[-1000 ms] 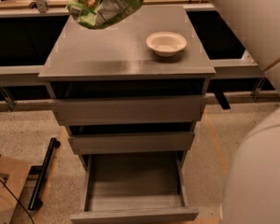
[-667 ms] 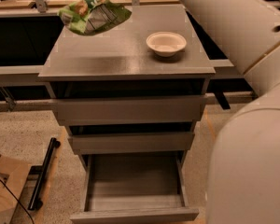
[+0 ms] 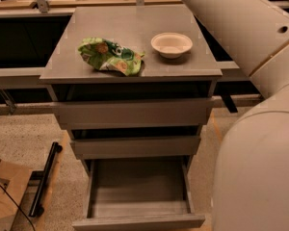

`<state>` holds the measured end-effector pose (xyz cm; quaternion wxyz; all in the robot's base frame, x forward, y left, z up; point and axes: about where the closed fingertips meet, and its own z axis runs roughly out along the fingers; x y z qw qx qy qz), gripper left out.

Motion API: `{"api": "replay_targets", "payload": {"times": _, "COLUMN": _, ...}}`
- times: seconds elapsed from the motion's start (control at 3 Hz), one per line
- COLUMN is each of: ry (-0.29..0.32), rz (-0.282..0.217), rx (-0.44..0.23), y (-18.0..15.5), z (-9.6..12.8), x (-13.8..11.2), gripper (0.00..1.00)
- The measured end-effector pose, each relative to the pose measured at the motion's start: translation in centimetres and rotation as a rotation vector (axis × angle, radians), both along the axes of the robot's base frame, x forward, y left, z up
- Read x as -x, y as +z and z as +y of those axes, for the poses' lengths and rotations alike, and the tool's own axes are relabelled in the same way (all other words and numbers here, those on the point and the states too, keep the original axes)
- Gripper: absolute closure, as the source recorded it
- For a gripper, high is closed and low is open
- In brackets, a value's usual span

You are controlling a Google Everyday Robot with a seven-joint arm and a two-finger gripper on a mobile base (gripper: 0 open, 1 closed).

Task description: Pick green rice chip bag from bottom drawer and place on counter

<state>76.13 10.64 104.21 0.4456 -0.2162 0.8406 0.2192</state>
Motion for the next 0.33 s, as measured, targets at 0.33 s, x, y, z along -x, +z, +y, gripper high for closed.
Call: {"api": "replay_targets", "payload": {"times": 0.33, "ry": 0.0, "rz": 0.0, "rx": 0.0, "y": -0.01, "z": 0.01, "x": 0.0, "gripper": 0.0}}
